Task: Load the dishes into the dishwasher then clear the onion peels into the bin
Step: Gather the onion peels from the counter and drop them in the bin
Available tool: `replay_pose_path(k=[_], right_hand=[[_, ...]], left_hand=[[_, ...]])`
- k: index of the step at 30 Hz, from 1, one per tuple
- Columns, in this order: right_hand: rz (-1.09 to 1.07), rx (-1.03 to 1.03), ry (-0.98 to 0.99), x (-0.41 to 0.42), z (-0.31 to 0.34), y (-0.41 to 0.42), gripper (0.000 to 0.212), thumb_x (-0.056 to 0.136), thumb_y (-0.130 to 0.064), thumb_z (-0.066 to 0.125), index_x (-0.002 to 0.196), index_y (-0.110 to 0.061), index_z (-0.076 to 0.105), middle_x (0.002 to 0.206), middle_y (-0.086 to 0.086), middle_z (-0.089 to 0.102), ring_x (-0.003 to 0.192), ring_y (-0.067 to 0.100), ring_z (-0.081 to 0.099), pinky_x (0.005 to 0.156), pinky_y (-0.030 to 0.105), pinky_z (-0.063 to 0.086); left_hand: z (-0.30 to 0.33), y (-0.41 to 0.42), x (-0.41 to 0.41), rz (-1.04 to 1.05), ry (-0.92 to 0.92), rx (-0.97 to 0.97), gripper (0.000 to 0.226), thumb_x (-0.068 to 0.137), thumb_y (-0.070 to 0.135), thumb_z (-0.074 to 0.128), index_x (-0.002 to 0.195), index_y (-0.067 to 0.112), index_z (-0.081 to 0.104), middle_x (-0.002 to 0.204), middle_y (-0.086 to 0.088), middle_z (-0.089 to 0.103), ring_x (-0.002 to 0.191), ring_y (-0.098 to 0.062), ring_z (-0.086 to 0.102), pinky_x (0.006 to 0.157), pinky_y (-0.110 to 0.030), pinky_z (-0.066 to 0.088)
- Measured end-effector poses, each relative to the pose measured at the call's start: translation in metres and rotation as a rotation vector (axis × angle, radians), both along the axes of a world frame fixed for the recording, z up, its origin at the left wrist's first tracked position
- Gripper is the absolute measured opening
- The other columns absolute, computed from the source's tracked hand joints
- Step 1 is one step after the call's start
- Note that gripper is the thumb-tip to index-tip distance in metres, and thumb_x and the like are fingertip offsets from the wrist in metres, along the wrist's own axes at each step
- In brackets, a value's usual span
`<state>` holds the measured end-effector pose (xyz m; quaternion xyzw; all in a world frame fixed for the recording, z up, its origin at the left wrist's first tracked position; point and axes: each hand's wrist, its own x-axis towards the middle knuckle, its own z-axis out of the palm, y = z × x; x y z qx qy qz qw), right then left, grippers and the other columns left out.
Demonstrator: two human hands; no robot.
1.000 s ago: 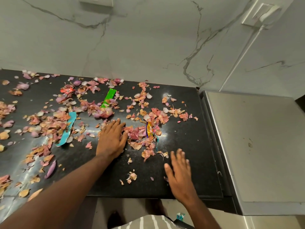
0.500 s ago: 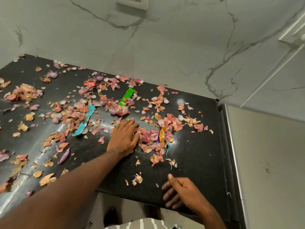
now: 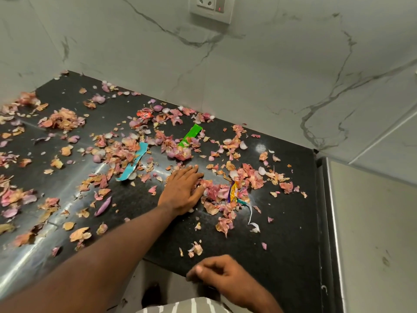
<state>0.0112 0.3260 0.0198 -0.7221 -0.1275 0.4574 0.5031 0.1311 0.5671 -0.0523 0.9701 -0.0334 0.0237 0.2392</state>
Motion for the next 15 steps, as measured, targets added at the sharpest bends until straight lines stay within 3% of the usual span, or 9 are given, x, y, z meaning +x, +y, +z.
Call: replay_pose_path(k=[4,8,10,12,15], right_hand=[[-0.153,0.059,0.022,0.012,-0.019,0.026,0.026,0.099,-0.022,0.07,0.124,-0.027,0.075,0.125,0.002,0.074,0.118,0.018,0.07,0.106,0.048,0.054],[-0.416,0.151,-0.273,0.033,-0.015,0.017,0.038,0.097,-0.013,0.072,0.128,-0.035,0.073,0.147,-0.018,0.058,0.139,-0.004,0.048,0.115,0.025,0.044],[-0.469,0.195,-0.274,0.035,-0.008,0.008,0.038,0.098,-0.008,0.069,0.125,-0.033,0.075,0.144,-0.017,0.062,0.138,-0.001,0.051,0.114,0.026,0.044],[-0.429,0.209,-0.222,0.029,-0.001,0.002,0.034,0.1,-0.007,0.066,0.123,-0.029,0.076,0.135,-0.01,0.07,0.13,0.008,0.061,0.114,0.037,0.048],[-0.107,0.111,-0.12,0.017,0.005,0.001,0.025,0.102,-0.021,0.065,0.123,-0.03,0.076,0.129,-0.009,0.072,0.126,0.009,0.063,0.112,0.037,0.048]], left_hand=[[0.001,0.001,-0.004,0.008,-0.023,-0.15,0.062,0.102,0.065,0.03,0.151,0.03,0.045,0.165,0.001,0.038,0.152,-0.014,0.029,0.129,-0.048,0.017],[0.009,0.001,-0.011,0.008,-0.107,-0.397,0.053,0.105,0.055,0.037,0.152,0.029,0.041,0.159,-0.001,0.042,0.143,-0.015,0.043,0.113,-0.052,0.043],[0.01,0.003,-0.016,0.053,-0.16,-0.504,0.049,0.106,0.054,0.034,0.149,0.033,0.044,0.157,0.003,0.044,0.141,-0.016,0.047,0.111,-0.051,0.046],[0.015,0.003,-0.021,0.141,-0.218,-0.613,0.044,0.108,0.05,0.031,0.14,0.031,0.054,0.15,0.007,0.05,0.138,-0.014,0.05,0.11,-0.049,0.047],[0.023,0.003,-0.029,0.204,-0.283,-0.668,0.034,0.11,0.036,0.038,0.116,0.024,0.068,0.127,0.007,0.065,0.128,-0.012,0.057,0.105,-0.048,0.051]])
